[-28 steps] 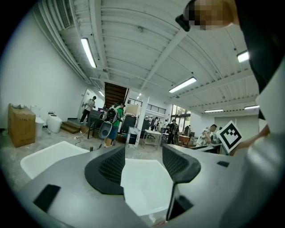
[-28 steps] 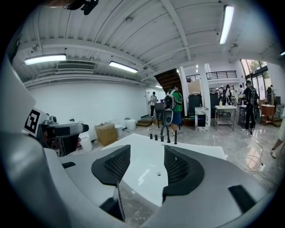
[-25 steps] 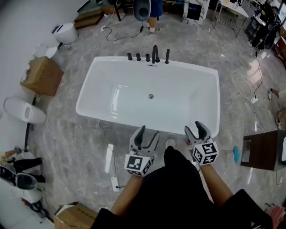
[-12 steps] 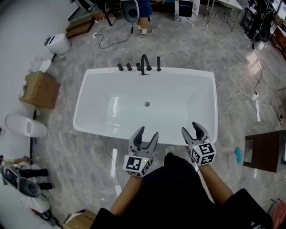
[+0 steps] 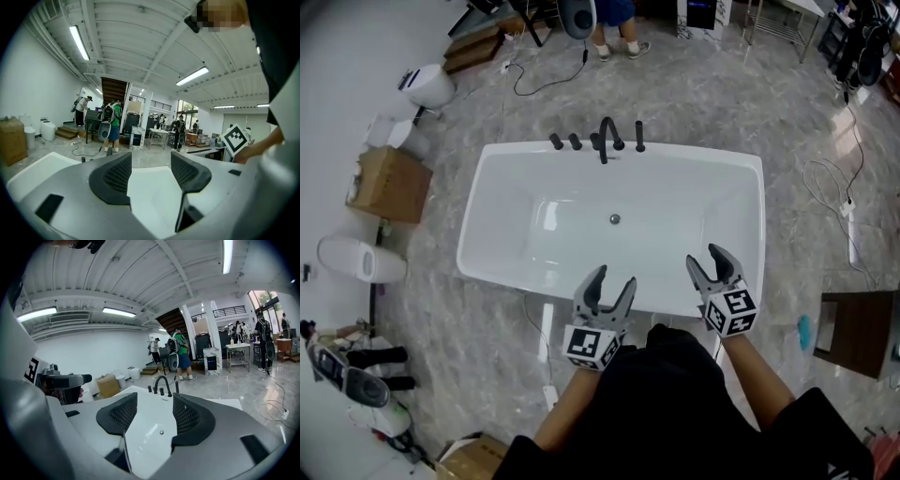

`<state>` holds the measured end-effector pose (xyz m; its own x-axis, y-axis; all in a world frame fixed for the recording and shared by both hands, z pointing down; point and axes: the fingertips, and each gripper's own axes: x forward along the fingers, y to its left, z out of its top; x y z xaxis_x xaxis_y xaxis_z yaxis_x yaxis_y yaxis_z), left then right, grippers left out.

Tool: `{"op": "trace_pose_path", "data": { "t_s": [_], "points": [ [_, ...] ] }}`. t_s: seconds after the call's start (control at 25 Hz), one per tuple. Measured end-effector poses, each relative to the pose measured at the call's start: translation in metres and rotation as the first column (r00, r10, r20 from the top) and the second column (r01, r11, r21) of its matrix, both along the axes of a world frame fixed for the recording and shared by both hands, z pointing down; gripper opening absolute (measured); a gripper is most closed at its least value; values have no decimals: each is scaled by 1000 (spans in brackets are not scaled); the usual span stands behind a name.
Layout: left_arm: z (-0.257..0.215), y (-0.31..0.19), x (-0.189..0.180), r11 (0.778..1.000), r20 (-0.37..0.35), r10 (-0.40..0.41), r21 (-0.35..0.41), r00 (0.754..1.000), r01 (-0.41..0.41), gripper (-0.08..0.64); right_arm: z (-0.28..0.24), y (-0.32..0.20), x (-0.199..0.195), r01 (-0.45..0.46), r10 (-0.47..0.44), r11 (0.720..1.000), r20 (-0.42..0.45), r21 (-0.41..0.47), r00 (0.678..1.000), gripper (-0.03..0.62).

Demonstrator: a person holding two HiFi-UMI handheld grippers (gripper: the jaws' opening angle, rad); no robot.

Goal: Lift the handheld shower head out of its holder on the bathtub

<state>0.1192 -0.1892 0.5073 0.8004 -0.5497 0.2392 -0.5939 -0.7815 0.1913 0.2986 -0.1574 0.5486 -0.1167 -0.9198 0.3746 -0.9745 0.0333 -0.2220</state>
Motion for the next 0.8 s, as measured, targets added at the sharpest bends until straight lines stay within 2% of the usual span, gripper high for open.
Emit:
{"op": "trace_pose_path", "data": {
  "t_s": [0.16, 0.36, 0.48, 0.68, 0.8],
  "points": [
    [7, -8, 3, 1000, 7, -5, -15, 1000, 5, 242, 2, -19, 5, 10, -10, 1000, 12, -6, 1000, 210],
    [12, -25, -2, 1000, -24, -15, -27, 1000, 14, 242, 14, -48, 6, 10, -10, 999, -19, -33, 1000, 210],
    [14, -41, -3, 1000, -20, 18, -19, 1000, -18, 242, 17, -81, 10, -20, 20, 999, -12, -40, 1000, 210],
    [6, -67, 3, 997, -58, 65, -49, 996, -68, 242, 25, -134, 21, -79, 82, 994, 35, -74, 996, 210],
    [6, -85, 5, 995, -67, 82, -43, 994, -85, 242, 33, -166, 21, -67, 67, 993, 0, -93, 998, 210]
  ]
}}
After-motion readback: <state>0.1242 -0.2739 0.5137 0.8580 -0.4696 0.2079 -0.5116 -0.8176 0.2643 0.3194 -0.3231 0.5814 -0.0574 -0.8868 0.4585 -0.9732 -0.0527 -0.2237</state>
